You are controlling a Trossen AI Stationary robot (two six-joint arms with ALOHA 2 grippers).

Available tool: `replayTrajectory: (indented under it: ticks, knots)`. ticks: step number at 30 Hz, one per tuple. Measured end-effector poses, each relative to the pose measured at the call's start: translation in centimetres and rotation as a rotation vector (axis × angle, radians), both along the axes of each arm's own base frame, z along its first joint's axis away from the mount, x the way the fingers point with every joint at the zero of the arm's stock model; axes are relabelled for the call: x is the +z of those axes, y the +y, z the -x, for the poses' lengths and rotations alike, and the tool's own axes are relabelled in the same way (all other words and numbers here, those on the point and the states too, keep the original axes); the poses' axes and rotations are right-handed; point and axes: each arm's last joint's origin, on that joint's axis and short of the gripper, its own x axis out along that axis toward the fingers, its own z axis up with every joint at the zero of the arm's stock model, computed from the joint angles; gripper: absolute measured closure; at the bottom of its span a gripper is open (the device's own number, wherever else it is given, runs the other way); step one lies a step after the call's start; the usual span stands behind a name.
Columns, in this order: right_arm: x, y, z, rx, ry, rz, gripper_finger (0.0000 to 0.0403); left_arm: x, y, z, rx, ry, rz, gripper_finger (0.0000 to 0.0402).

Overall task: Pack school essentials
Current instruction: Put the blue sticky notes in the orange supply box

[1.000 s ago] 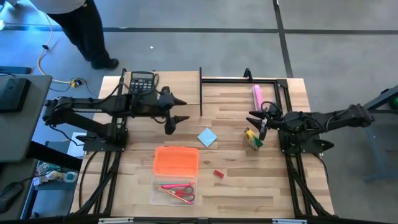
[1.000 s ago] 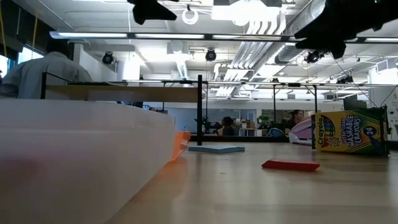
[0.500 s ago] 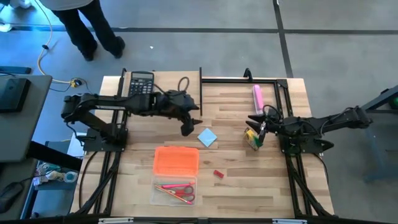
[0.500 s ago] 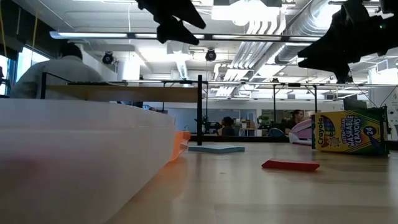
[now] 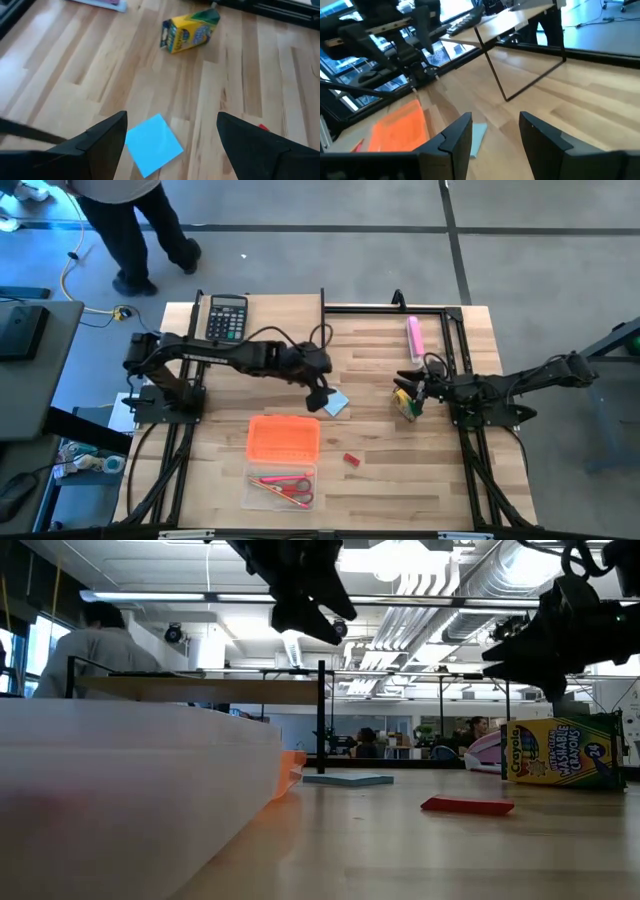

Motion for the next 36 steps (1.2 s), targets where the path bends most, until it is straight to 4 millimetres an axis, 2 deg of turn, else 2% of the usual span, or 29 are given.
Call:
replayTrajectory:
  ticks: [7,18,27,36]
  knots:
    - [-0.2,0.0,0.0,-0.007,-0.025,-0.049,0.025,-0.1,-0.6,-1.8,-0.092,0.018,-0.084,0.0103]
    - [-0.2,0.0,0.0,-0.01,-0.03,-0.071,0.0249,0.8,0.0,-1.4,-0.07,0.082,-0.135,0.0103]
    - [-0.2,0.0,0.0,-0.01,-0.029,-0.071,0.0249,0.7,-0.3,-1.4,0.108,0.045,0.022,0.0103]
    - [-0.2,0.0,0.0,-0.01,-0.03,-0.071,0.0249,0.6,-1.7,-1.5,0.165,0.028,0.11,0.0103]
